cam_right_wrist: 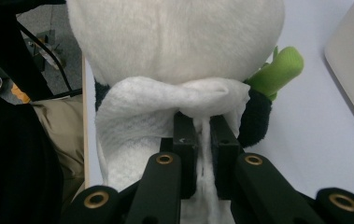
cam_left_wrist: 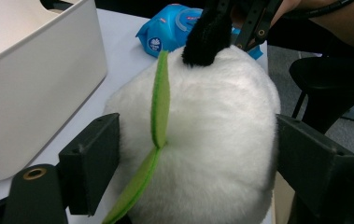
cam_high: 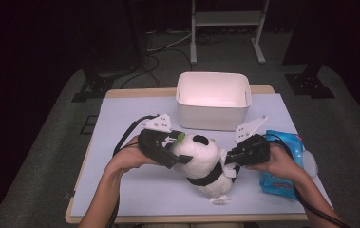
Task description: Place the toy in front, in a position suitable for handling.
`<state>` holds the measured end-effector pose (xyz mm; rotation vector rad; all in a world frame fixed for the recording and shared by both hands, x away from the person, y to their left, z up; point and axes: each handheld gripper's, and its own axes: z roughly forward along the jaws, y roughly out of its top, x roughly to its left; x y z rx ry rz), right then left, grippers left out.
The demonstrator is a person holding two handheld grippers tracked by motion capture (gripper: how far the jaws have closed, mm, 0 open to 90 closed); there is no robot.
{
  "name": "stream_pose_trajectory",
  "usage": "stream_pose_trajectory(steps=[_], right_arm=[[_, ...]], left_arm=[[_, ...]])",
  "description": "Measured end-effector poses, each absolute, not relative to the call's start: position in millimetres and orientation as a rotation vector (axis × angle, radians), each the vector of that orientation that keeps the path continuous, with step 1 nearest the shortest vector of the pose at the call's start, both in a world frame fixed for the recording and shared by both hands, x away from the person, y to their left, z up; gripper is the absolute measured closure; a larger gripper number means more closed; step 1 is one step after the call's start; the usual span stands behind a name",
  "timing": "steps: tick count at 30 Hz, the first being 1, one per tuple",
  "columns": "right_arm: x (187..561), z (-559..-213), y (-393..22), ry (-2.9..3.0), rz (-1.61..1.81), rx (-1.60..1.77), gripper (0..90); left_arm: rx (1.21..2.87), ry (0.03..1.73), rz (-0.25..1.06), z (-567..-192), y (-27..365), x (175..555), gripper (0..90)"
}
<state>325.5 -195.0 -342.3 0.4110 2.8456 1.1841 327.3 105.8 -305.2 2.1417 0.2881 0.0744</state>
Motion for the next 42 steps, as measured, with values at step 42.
stream_pose_trajectory(steps=[42], right_arm=[[326, -358, -224, 2.814, 1.279, 0.541, 83.6]], left_arm=[[2.068, 0.297, -0.041, -340, 98, 335, 22.6]])
